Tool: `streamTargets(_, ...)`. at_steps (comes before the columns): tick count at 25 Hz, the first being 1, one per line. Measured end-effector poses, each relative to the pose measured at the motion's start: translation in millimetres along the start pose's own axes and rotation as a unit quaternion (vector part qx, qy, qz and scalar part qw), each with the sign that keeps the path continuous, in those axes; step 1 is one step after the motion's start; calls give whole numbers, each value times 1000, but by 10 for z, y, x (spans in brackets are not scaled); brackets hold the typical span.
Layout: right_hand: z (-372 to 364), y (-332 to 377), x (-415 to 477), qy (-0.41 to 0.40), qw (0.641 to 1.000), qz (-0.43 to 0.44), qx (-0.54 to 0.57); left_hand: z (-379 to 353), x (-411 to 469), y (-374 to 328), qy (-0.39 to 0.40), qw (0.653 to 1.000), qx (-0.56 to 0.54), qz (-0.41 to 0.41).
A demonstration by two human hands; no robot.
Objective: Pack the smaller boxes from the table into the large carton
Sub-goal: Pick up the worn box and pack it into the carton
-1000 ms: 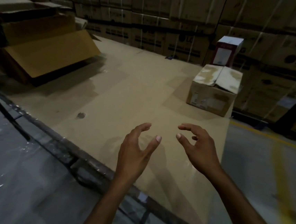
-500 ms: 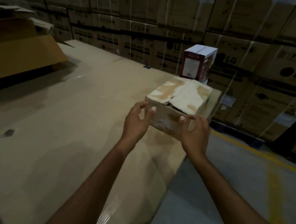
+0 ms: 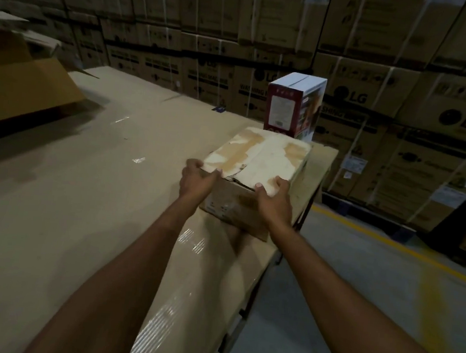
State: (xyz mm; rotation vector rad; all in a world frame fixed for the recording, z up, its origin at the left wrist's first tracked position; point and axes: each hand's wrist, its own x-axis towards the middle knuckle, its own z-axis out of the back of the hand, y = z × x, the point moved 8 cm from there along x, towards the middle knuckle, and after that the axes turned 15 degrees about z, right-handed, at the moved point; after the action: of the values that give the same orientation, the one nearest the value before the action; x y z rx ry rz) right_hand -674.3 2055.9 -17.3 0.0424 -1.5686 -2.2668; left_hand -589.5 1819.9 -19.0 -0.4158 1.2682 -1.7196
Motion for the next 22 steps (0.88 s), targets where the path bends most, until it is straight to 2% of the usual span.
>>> streamTargets(2, 66, 83, -93, -10, 1000, 17, 11, 245, -105, 142, -26, 998, -36, 34)
streamTargets(6, 70, 320, -508, 10, 998, 64, 18, 766, -544, 348, 30, 988, -149, 39)
streamTargets(10, -89, 931, -931, 11, 989, 123, 87, 1629, -1231, 183, -9, 978, -208, -10)
streamTargets(14, -355, 1701, -1481, 65, 967, 189, 158, 2700, -1910, 262, -39, 974, -215, -63)
streamTargets(18, -976, 2204, -2473, 160, 935, 272, 159, 3748, -2392, 1031, -31, 972, -224, -64)
streamTargets(22, -1753, 2743, -3433, 174, 912, 367, 67, 4699, -2597, 1785, -72, 967, -242, -26)
